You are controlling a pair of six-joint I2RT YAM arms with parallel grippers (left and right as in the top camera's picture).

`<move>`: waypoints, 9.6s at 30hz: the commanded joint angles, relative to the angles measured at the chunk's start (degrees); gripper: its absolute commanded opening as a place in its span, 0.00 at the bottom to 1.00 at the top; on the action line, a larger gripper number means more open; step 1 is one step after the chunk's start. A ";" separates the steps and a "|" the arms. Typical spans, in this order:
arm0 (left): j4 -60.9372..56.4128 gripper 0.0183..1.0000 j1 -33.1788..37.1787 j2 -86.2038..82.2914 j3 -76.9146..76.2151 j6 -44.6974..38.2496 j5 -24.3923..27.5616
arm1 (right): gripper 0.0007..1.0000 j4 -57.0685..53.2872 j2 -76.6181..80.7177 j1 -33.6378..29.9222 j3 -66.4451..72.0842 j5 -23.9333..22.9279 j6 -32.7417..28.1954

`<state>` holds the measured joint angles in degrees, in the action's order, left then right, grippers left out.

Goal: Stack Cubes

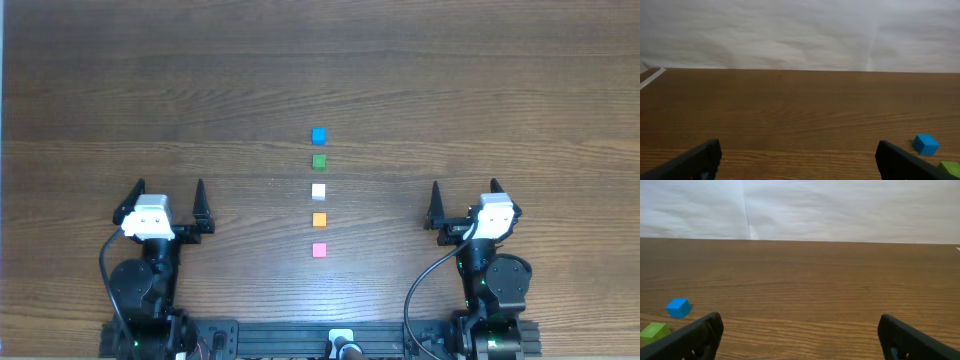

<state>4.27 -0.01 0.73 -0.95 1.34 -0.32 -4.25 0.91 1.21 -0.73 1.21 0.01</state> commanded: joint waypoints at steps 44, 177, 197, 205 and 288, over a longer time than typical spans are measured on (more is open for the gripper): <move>-0.26 1.00 -0.90 -0.52 0.57 0.59 3.30 | 0.99 0.11 -0.59 0.37 0.44 0.66 0.13; 34.27 0.78 -61.24 99.10 -52.46 59.08 -7.72 | 0.99 0.11 -0.59 0.37 0.44 0.66 0.13; 35.76 0.60 -61.22 98.12 -52.46 61.05 -8.33 | 0.99 0.11 -0.59 0.37 0.44 0.66 0.13; 35.80 0.53 -61.22 98.05 -52.46 61.02 -8.37 | 0.99 0.11 -0.59 0.37 0.44 0.66 0.13; 55.30 0.10 -44.33 108.91 -82.40 45.55 -4.94 | 0.99 0.11 -0.59 0.37 0.44 0.66 0.13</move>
<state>59.40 -45.17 108.97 -83.68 47.53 -5.78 -4.27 0.91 1.21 -0.73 1.23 -0.01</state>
